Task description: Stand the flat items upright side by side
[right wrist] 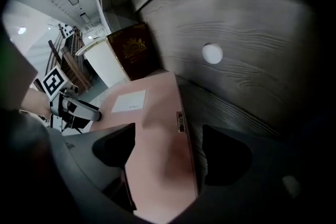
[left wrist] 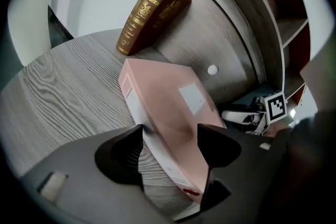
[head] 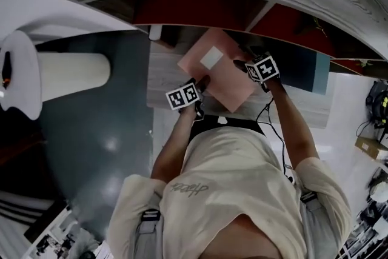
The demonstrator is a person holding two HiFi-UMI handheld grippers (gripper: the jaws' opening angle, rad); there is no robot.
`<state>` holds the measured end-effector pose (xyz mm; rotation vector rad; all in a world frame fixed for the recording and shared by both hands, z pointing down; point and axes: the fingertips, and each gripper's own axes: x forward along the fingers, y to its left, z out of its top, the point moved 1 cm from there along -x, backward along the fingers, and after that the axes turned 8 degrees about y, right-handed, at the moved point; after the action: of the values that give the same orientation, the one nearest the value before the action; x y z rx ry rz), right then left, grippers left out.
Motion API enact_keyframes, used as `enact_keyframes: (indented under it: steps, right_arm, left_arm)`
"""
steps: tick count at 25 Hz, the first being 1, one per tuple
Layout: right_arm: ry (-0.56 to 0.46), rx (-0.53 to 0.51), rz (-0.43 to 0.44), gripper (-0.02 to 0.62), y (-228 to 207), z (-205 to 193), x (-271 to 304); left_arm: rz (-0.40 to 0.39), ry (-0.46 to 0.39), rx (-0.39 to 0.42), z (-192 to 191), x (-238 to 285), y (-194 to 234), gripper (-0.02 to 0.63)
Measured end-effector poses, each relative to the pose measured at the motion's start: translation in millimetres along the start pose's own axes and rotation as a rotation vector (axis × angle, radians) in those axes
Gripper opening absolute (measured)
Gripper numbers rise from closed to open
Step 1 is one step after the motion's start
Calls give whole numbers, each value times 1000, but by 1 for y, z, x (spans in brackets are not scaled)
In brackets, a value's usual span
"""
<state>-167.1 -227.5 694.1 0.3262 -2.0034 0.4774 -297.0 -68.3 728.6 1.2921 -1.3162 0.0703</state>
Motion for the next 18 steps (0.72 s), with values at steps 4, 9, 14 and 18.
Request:
enact_keyframes:
  steps: [4,9,14,18]
  right_arm:
    - [55,-14,64,403,-7,9,21]
    - [115,85,261,390,-2,6,37]
    - [139,153,357,392,3,8,39]
    - [142,154,353,407,3,7,43]
  left_arm:
    - [9,-2,-34,1,6,2,360]
    - [-15,0,-99,-3,10,4,371]
    - [-49,4,-144,-1,15,6,385]
    - [-57,8,-160,-2,16,8,388]
